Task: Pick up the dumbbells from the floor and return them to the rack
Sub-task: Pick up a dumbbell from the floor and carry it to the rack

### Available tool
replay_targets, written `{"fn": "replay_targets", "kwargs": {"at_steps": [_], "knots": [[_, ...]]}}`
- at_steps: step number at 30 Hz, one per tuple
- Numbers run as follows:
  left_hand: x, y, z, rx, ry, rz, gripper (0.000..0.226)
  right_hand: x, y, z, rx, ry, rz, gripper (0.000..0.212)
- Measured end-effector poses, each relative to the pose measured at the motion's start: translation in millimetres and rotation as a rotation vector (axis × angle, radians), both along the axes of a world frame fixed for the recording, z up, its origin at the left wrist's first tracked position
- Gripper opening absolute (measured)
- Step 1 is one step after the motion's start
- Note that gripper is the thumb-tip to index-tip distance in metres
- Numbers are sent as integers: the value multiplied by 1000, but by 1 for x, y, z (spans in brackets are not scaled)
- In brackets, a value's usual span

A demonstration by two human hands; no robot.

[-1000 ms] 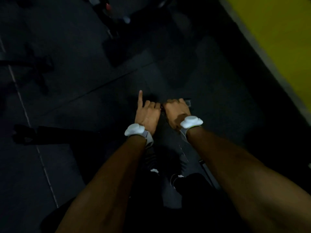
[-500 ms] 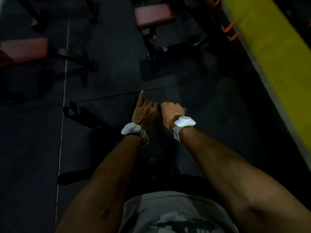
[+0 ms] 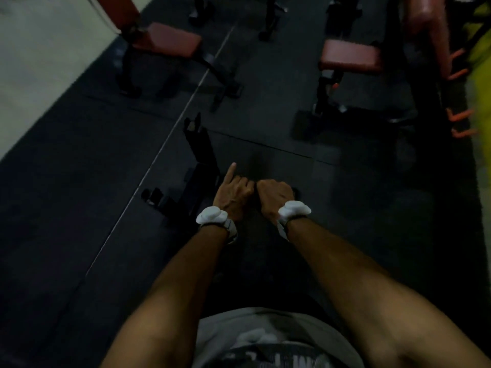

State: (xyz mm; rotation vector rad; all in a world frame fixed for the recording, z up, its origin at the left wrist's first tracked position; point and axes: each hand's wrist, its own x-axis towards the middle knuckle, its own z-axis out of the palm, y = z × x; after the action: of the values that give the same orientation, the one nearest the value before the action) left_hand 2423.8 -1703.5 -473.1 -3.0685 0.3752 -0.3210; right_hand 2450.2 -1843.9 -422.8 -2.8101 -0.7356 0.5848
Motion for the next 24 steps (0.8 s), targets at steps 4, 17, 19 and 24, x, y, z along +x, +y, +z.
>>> {"fn": "replay_targets", "kwargs": {"at_steps": [4, 17, 19, 24], "knots": [[-31, 33, 20, 40, -53, 34, 31, -15, 40, 10, -21, -67, 88, 23], [-184, 223, 66, 41, -142, 370, 16, -142, 249, 77, -139, -159, 338, 31], [-227, 267, 67, 31, -158, 395, 17, -175, 295, 76, -138, -169, 390, 21], [-310, 349, 62, 109, -68, 534, 10, -245, 380, 69, -46, -237, 538, 19]]}}
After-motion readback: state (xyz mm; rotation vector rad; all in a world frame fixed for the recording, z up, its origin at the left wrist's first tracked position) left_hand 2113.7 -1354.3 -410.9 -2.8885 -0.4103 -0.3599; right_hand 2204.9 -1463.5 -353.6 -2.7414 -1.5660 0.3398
